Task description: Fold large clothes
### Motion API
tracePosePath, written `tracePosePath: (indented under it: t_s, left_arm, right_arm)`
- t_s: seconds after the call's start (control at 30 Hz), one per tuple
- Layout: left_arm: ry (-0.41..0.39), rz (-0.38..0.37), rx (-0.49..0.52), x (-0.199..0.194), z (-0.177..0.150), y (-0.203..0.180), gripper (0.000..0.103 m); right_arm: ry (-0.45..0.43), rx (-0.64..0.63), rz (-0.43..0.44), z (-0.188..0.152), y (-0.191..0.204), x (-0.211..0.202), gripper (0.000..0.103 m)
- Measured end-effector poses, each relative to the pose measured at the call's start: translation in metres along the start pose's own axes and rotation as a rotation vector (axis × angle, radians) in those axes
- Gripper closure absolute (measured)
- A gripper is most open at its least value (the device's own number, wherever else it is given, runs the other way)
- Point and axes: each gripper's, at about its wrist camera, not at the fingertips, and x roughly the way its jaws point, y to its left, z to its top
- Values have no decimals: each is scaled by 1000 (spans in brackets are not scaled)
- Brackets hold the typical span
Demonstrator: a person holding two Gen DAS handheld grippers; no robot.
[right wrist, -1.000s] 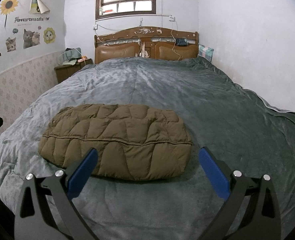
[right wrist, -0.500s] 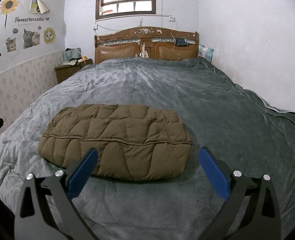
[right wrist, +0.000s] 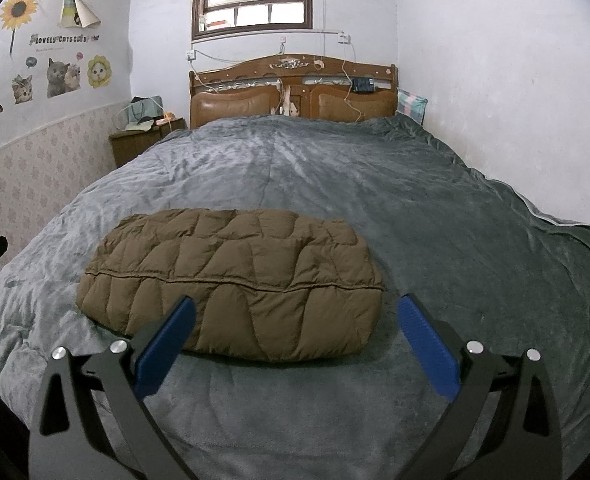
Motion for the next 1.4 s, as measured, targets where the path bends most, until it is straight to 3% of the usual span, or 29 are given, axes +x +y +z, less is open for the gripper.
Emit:
tracePosePath:
  t_s: [1.4]
  left_arm:
    - [6, 8, 0, 2, -1, 1, 3]
  right_arm:
    - [0, -1, -4, 0, -1, 1, 2]
